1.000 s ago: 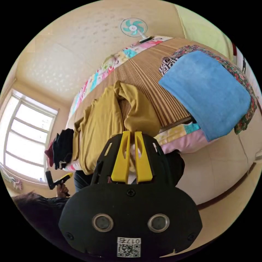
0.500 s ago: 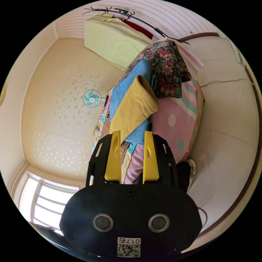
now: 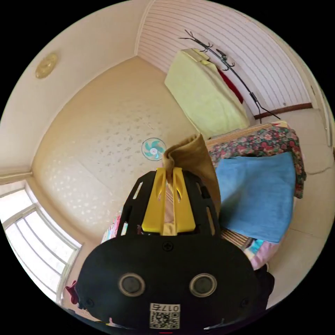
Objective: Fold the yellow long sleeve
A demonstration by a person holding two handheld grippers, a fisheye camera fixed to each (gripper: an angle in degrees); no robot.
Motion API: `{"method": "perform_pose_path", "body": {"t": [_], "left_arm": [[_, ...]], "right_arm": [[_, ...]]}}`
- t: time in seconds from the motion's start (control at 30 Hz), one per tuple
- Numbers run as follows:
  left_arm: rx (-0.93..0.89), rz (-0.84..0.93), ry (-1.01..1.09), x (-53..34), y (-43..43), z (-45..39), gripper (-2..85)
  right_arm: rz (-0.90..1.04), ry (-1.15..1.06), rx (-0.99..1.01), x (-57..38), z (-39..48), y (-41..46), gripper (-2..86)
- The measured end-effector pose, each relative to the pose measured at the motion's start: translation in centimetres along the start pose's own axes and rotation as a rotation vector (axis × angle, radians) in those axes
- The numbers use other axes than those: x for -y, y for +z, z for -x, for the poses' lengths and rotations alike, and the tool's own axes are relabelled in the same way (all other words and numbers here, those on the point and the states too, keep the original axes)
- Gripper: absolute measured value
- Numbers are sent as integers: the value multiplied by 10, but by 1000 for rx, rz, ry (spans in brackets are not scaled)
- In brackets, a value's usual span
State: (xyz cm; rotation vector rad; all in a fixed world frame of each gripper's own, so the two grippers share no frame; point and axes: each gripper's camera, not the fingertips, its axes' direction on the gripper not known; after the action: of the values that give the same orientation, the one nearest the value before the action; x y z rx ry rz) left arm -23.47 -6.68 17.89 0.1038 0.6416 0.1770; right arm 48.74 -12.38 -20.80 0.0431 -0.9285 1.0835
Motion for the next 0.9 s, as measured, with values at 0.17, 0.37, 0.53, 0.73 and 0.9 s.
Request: {"method": "perform_pose_path", "body": {"t": [0.17,0.37,0.53,0.73,0.9], "left_arm": [[-38,-31,-4,-1,-3,-2,9],[-11,-45,24,12,1,1,72],[210,-16,218,42,-3,-1,108],[368,200,394,103,73,19,111],[307,216,192,115,65,44,41]], "right_arm": [[378,-153,325,-125,148,148,46],[1126,-267,230,-374,151,211,74],[1098,-370,265,-360,116,102,76],[968,-568,-8,-275,64,51,67],[989,-114,252,-225,-48,46,25]]}}
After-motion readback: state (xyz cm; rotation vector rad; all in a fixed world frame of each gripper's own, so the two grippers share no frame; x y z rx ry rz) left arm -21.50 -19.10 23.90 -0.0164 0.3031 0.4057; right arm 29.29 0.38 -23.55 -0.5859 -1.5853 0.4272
